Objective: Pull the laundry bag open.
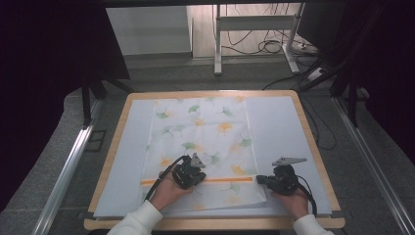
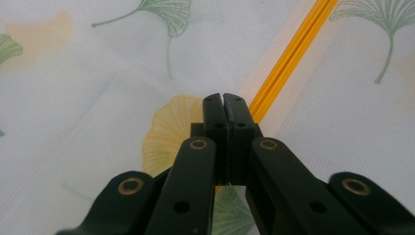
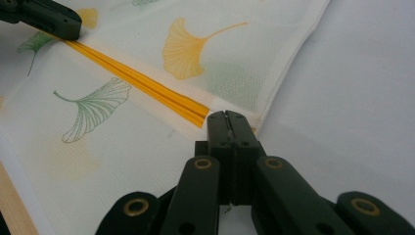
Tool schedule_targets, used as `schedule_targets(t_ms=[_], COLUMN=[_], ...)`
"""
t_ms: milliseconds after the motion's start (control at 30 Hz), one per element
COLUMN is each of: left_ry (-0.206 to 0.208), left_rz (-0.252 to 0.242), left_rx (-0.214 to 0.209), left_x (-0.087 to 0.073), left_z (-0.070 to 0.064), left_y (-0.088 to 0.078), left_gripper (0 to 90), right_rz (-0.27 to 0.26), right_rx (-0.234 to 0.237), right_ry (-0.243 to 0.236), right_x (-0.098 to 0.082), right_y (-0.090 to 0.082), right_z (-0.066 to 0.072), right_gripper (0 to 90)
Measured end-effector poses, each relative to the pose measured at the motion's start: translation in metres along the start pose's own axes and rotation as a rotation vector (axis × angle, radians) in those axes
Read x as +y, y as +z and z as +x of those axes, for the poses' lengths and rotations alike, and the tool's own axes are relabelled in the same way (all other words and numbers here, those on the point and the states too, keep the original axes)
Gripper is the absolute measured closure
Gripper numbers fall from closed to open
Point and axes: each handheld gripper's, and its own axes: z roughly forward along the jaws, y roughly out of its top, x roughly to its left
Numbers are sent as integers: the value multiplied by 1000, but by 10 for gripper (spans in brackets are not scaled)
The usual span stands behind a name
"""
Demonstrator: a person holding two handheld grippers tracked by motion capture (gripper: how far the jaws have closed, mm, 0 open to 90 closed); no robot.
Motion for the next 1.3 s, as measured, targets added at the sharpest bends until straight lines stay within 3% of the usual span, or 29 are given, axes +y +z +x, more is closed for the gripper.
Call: schedule_targets(t_ms=[1300], left_ry=[-61], left_rz=[4], left_rx=[30], left_x=[-35], left_z=[23], left_y=[-24], left_gripper=[900], right_rz=[-2], right_rx=[-1], right_ry=[-1], right_x=[0], right_y=[0], right_z=[0], right_gripper=[898])
